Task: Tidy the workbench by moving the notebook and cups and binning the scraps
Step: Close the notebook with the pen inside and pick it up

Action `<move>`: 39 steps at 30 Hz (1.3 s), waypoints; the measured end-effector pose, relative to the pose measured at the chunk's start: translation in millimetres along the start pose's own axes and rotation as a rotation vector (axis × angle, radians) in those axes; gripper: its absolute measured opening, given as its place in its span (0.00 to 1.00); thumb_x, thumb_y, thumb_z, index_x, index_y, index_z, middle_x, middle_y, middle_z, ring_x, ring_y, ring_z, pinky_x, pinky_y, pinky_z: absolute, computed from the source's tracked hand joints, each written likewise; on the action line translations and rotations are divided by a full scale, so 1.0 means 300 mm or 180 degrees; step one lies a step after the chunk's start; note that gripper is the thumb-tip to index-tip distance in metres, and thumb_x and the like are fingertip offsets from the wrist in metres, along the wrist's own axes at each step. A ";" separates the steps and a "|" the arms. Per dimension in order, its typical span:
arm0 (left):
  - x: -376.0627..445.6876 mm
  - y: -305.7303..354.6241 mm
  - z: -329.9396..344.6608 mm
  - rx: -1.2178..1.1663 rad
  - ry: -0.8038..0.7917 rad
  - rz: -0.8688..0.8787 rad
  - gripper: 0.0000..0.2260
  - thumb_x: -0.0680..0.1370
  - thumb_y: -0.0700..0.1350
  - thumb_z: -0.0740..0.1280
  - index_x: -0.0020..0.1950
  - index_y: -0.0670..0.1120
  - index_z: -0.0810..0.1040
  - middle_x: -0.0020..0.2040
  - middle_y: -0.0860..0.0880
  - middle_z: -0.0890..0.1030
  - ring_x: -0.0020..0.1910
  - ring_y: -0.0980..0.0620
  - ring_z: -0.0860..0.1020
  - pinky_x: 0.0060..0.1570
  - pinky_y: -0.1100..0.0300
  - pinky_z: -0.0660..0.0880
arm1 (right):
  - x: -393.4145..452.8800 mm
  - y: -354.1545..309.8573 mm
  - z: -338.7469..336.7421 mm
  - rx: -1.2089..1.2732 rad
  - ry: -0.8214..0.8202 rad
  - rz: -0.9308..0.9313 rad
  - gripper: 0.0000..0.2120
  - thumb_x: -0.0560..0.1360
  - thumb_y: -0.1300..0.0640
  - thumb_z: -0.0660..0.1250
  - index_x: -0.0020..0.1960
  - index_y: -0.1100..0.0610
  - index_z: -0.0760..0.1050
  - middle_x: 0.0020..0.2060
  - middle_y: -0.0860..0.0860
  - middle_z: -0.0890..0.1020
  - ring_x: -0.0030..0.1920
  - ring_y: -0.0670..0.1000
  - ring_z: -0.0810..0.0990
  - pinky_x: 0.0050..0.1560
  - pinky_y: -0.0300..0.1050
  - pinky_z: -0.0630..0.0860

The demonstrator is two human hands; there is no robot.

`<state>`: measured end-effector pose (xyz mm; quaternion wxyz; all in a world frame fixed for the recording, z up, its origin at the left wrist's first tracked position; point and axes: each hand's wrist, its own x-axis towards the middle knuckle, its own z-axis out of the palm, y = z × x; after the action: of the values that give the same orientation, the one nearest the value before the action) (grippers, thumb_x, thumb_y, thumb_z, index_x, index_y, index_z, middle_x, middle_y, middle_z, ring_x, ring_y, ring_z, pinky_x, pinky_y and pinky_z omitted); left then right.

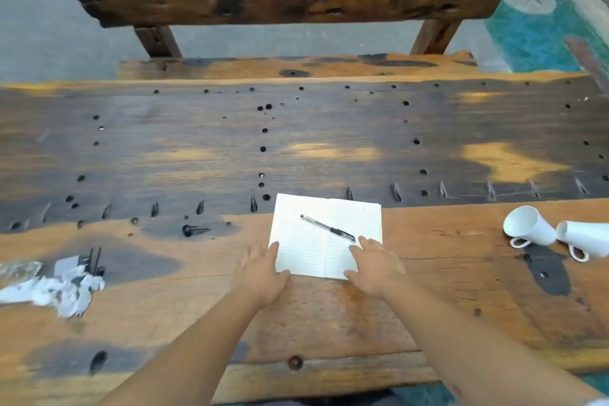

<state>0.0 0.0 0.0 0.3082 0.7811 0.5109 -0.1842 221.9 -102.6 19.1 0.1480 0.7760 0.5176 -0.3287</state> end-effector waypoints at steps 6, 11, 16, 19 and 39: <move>0.100 -0.024 0.051 -0.1729 -0.0238 -0.0558 0.27 0.76 0.48 0.65 0.75 0.50 0.65 0.70 0.43 0.71 0.67 0.41 0.69 0.66 0.47 0.69 | 0.148 -0.025 0.012 0.0145 0.0183 -0.0006 0.25 0.79 0.50 0.59 0.74 0.52 0.61 0.75 0.52 0.62 0.71 0.57 0.64 0.64 0.53 0.69; 0.130 -0.021 0.089 -0.1868 -0.0115 -0.0885 0.26 0.75 0.47 0.65 0.73 0.47 0.66 0.68 0.42 0.68 0.68 0.43 0.66 0.62 0.51 0.68 | 0.246 -0.043 0.048 0.0058 -0.0038 -0.0076 0.30 0.79 0.52 0.58 0.78 0.52 0.52 0.76 0.51 0.59 0.71 0.57 0.63 0.63 0.53 0.70; 0.148 -0.002 0.107 -0.2160 0.0174 -0.1085 0.19 0.75 0.44 0.66 0.65 0.43 0.71 0.61 0.44 0.76 0.51 0.49 0.74 0.43 0.60 0.70 | 0.269 -0.038 0.086 0.0022 0.0230 -0.0128 0.25 0.79 0.59 0.56 0.76 0.52 0.58 0.68 0.50 0.69 0.65 0.56 0.68 0.53 0.51 0.74; 0.160 0.011 0.114 -0.2353 0.0130 -0.1319 0.16 0.77 0.44 0.65 0.64 0.43 0.70 0.55 0.46 0.79 0.46 0.48 0.75 0.39 0.59 0.70 | 0.285 -0.038 0.094 0.0212 0.0413 -0.0087 0.20 0.78 0.62 0.57 0.69 0.52 0.66 0.60 0.51 0.73 0.59 0.56 0.71 0.46 0.50 0.74; -0.023 -0.015 0.108 -0.2212 -0.0018 -0.0121 0.19 0.79 0.38 0.61 0.65 0.58 0.70 0.52 0.65 0.78 0.46 0.71 0.77 0.38 0.75 0.74 | 0.258 -0.151 0.208 0.2049 0.0085 0.0704 0.05 0.73 0.62 0.61 0.40 0.55 0.73 0.40 0.52 0.80 0.38 0.52 0.79 0.34 0.42 0.73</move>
<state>-6.0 -25.2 -21.2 0.5537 0.6193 0.5566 -0.0070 178.1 -64.5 -73.5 -0.0767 0.8386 0.3018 -0.4470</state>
